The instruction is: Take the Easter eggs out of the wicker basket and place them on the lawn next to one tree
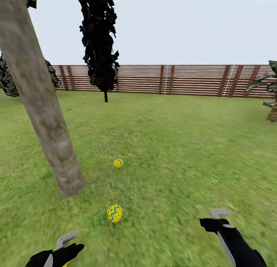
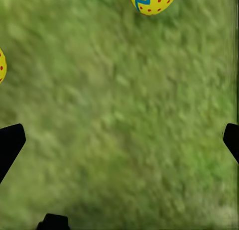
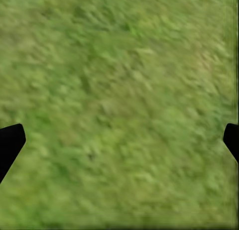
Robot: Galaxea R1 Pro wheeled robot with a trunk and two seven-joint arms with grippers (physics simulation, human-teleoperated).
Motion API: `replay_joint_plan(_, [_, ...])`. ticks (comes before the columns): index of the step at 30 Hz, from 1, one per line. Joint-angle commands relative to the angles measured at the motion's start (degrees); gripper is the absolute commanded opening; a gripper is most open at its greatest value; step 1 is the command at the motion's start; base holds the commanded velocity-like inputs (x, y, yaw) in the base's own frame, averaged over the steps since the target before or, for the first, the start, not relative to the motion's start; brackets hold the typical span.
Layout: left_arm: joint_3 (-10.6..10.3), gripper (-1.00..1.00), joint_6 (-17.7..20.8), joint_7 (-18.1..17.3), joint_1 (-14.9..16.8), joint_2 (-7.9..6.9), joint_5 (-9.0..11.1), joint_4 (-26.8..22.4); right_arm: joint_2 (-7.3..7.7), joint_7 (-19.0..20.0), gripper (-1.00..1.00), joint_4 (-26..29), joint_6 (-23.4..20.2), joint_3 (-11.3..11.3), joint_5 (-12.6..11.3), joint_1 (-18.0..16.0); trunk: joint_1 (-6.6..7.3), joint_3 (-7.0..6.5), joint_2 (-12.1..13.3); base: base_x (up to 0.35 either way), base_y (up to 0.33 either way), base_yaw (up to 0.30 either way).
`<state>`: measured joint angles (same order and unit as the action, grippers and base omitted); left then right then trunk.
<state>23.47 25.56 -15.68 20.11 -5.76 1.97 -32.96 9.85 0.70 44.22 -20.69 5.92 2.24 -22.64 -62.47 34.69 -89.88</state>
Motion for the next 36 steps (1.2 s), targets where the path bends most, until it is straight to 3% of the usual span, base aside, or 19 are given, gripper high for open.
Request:
replay_joint_plan(1, [0.26,1.00,0.48,-0.21,0.02,0.02,0.19,-0.09,-0.01,0.08,1.00,0.07,-0.32,0.05,0.23,-0.03,0.23,-0.13,0.39,0.000,0.000,-0.276])
replay_joint_plan(11, [0.26,1.00,0.45,-0.22,0.02,-0.01,0.20,-0.09,0.00,0.09,1.00,0.07,-0.32,0.06,0.22,-0.03,2.43,-1.92,4.40,0.000,0.000,-0.166])
replay_joint_plan(18, [0.26,1.00,0.47,-0.23,0.02,0.04,0.23,-0.09,0.07,0.27,1.00,0.03,0.05,0.14,0.14,-0.03,2.43,-1.92,4.40,0.000,0.000,-0.003])
replay_joint_plan(23, [0.00,1.00,-0.54,-0.28,0.02,-0.65,0.32,0.26,1.36,0.70,1.00,-1.59,0.10,-0.82,0.13,-0.03,2.43,-1.92,4.40,0.000,0.000,0.000])
replay_joint_plan(30, [0.37,1.00,-2.79,0.06,0.02,1.59,0.33,0.59,0.08,0.64,1.00,-3.84,0.07,-0.61,0.66,-0.03,2.43,-1.92,4.40,0.000,0.000,0.000])
replay_joint_plan(36, [0.35,1.00,-4.71,0.06,0.02,1.68,0.40,0.60,0.39,0.69,1.00,-4.14,0.04,-0.29,0.59,-0.03,2.43,-1.92,4.40,0.000,0.000,0.000])
